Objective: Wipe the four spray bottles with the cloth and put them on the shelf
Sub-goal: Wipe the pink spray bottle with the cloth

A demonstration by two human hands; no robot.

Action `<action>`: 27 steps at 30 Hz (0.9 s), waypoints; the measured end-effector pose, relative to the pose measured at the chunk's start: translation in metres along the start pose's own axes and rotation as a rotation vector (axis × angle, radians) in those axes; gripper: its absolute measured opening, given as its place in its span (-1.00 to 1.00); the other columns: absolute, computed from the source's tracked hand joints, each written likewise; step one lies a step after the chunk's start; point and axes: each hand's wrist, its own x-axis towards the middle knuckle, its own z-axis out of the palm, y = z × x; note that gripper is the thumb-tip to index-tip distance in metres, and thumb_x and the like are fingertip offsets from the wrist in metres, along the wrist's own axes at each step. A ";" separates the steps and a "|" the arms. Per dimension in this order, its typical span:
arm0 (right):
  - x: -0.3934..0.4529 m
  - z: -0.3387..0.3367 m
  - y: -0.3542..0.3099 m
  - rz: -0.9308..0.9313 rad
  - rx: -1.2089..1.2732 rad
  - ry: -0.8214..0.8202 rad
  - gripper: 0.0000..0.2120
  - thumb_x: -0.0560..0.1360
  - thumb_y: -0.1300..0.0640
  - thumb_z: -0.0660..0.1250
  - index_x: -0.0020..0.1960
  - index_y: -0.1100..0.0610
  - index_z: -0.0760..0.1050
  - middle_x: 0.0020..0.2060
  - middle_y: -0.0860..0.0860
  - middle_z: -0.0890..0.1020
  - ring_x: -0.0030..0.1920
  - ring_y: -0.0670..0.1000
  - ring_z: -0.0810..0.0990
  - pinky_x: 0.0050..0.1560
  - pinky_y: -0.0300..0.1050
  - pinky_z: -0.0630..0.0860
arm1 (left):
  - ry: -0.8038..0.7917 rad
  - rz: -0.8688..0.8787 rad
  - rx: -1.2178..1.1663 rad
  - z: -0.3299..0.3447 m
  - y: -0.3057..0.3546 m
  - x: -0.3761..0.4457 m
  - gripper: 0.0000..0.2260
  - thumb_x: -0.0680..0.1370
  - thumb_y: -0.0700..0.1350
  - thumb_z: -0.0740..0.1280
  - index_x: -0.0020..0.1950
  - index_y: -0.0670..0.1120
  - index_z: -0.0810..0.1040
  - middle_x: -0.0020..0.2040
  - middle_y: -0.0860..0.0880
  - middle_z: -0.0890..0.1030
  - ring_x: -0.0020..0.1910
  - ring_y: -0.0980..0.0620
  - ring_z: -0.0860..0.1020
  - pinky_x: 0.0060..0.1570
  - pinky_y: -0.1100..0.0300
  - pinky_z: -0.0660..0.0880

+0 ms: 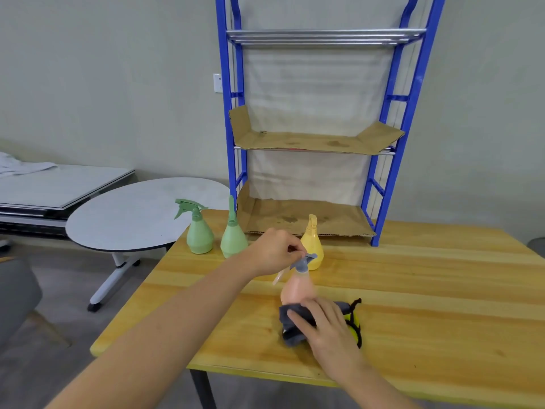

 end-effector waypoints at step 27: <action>0.000 -0.010 0.009 0.305 0.097 0.196 -0.53 0.66 -0.08 -0.02 -0.07 0.10 0.59 -0.09 -0.09 0.65 -0.09 -0.04 0.62 0.05 -0.15 0.40 | 0.005 -0.013 -0.046 0.006 -0.004 -0.002 -0.82 0.60 -0.14 0.34 0.05 -0.05 0.75 -0.05 0.05 0.73 -0.15 0.22 0.57 -0.22 0.43 0.40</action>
